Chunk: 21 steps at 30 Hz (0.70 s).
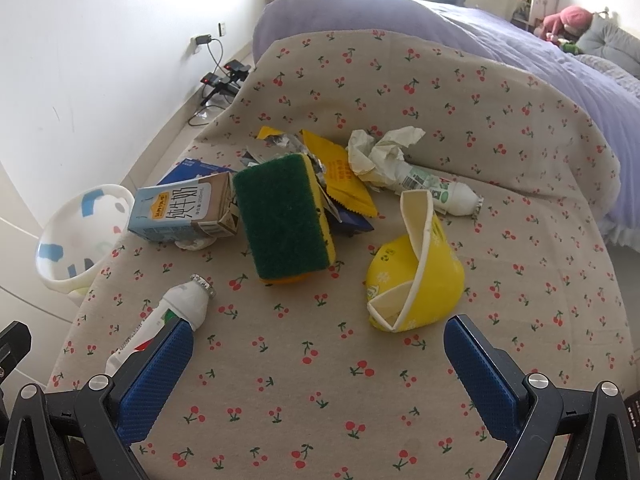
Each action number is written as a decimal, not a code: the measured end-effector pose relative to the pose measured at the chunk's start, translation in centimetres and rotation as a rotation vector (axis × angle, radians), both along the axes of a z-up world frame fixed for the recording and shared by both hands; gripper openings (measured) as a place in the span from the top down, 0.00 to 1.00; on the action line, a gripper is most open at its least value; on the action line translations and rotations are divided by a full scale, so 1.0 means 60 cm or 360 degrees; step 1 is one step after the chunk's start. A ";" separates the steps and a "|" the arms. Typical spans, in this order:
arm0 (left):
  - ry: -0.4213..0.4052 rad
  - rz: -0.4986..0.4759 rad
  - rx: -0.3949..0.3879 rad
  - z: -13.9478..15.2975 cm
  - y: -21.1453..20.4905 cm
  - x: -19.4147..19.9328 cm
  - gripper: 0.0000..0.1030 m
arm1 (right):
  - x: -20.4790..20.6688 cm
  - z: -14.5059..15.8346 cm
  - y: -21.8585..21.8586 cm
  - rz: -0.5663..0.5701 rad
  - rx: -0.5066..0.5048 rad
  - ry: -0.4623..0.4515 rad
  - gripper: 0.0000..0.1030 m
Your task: Collect trash
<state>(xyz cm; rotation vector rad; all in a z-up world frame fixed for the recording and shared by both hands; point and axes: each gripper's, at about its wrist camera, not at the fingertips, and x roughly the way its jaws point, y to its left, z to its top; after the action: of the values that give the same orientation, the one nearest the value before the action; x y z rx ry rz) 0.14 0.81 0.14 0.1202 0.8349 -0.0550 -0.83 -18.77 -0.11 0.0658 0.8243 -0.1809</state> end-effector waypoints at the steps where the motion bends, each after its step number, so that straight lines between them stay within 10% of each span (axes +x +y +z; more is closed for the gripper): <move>1: -0.0001 0.0000 0.0001 0.001 0.000 0.000 0.00 | 0.000 0.000 0.000 0.0000 -0.0001 0.0000 0.00; 21: -0.0020 0.0011 0.0003 0.005 0.005 0.002 0.00 | -0.007 0.009 -0.003 -0.0006 -0.0007 -0.0027 0.00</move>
<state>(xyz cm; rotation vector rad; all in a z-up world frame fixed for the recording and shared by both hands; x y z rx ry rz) 0.24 1.09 0.42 0.1190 0.8227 -0.0470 -1.25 -18.98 0.42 0.0647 0.8067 -0.1858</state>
